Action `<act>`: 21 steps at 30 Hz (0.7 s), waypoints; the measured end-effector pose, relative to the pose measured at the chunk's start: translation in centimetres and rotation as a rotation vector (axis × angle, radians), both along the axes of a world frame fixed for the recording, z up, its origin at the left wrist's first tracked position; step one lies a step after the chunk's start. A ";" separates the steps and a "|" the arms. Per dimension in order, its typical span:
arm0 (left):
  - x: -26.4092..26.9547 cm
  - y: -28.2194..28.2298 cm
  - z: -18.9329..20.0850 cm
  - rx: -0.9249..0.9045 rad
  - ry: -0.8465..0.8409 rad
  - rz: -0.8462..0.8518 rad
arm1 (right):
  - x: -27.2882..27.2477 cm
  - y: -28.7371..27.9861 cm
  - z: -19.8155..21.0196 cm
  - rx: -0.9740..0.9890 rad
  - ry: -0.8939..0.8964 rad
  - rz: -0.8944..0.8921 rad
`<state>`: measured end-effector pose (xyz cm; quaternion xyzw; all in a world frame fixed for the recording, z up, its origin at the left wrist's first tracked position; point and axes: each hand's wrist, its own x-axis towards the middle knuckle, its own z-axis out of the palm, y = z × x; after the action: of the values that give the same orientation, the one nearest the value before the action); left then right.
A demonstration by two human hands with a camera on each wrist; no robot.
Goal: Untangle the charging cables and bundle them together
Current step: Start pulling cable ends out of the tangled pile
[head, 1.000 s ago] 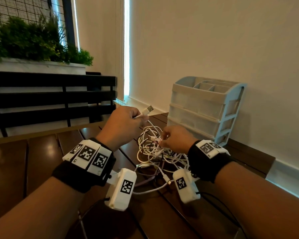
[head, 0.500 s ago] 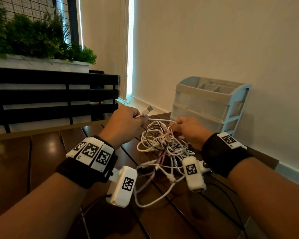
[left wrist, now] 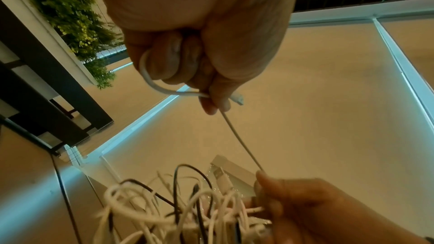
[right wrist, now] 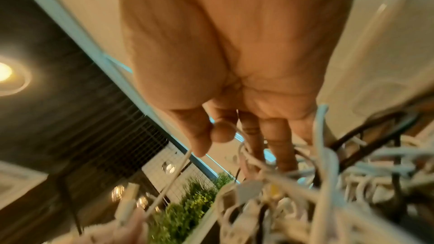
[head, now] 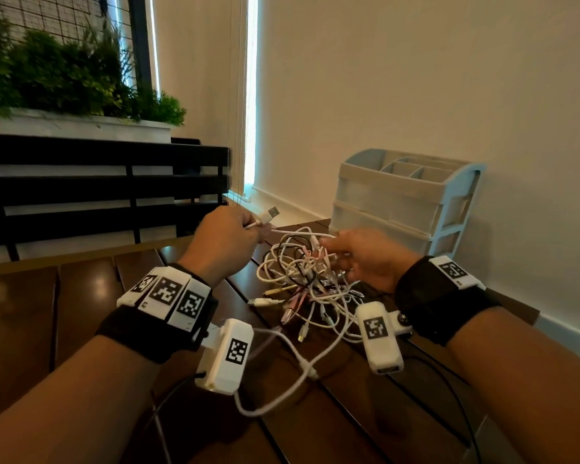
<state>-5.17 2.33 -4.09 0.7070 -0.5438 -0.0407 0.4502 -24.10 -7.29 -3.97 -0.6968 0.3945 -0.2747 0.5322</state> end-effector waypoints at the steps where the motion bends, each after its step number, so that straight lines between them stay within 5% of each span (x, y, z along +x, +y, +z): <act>1: 0.3 0.0 0.0 -0.002 -0.026 0.041 | -0.1 0.0 0.1 -0.076 0.077 0.016; 5: 0.3 0.5 0.3 -0.089 -0.203 0.167 | 0.1 0.3 0.7 -0.489 0.435 0.009; 9: -3.0 0.5 0.2 -0.160 -0.296 -0.003 | 1.8 2.1 1.1 -0.799 0.674 0.078; 15: -3.1 -0.9 -2.2 0.066 -0.288 -0.117 | 2.6 2.6 0.6 -0.822 0.647 0.147; 21: -2.9 -0.1 -0.7 -0.095 -0.199 -0.072 | 1.4 1.7 0.2 -0.778 0.823 0.164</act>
<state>-8.06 2.21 -4.79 0.6654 -0.6123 0.0392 0.4251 -22.72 -5.54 -3.78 -0.9194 0.3837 -0.0637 0.0585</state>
